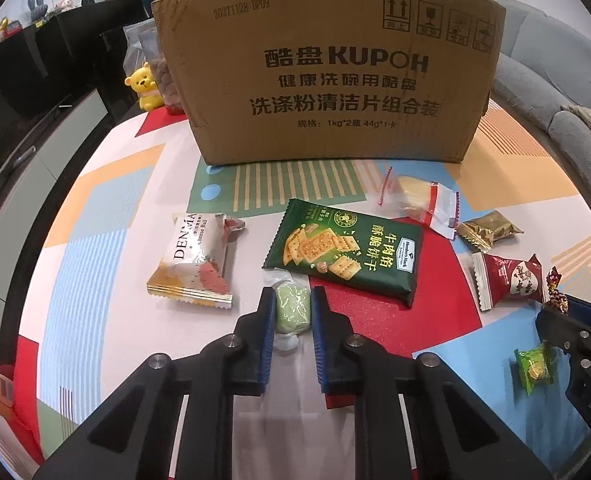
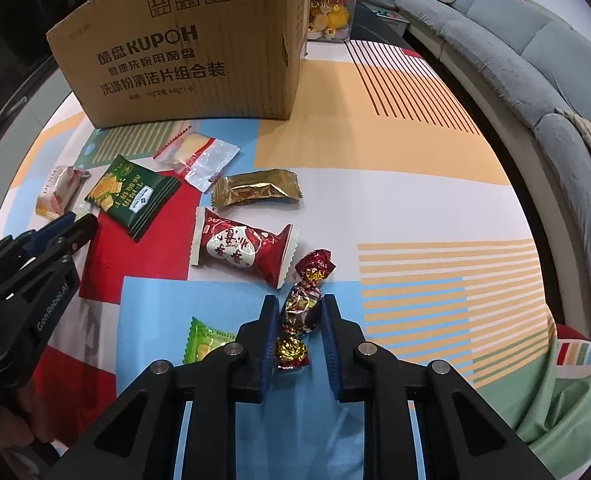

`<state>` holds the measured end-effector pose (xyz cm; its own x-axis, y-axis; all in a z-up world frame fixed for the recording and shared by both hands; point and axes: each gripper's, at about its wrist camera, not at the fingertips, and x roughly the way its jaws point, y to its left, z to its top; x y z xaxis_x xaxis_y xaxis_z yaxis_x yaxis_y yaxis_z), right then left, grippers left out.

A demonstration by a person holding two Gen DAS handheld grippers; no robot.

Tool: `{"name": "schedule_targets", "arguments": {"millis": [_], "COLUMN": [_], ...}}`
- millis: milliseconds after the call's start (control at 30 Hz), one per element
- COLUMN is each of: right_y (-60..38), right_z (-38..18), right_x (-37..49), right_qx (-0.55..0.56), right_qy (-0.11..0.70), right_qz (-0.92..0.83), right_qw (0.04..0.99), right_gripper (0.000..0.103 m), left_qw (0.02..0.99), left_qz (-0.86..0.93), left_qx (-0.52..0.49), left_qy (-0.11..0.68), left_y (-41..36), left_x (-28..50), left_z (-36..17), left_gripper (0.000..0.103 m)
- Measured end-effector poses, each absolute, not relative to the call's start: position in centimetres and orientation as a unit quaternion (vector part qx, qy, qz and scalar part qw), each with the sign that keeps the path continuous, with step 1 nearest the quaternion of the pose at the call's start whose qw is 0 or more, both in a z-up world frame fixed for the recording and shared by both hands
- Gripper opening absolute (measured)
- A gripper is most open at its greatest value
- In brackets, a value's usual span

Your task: Organize snacks

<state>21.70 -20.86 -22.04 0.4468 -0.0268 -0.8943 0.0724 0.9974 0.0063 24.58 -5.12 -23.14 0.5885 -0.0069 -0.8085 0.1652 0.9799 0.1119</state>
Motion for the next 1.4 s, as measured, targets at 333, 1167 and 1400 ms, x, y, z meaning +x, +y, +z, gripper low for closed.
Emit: {"name": "schedule_targets", "arguments": {"millis": [333, 1167, 1400], "right_y": [-20.9, -20.4, -19.8], "right_z": [-20.9, -13.4, -10.8], "right_x": [21.5, 19.9, 20.2], "right_qx": [0.019, 0.009, 0.004], "right_qy": [0.511, 0.426, 0.399], "right_qz": [-0.026, -0.015, -0.005], "right_qw": [0.859, 0.905, 0.917], "right_gripper": [0.022, 0.022, 0.022], "left_qw": [0.89, 0.919, 0.927], "left_qz": [-0.048, -0.033, -0.029], "left_qx": [0.094, 0.083, 0.076], "left_qy": [0.443, 0.385, 0.367], "left_y": [-5.1, -4.7, -4.5], "left_x": [23.9, 21.3, 21.6], "left_z": [-22.0, -13.6, -11.1], "left_gripper": [0.018, 0.018, 0.018]}}
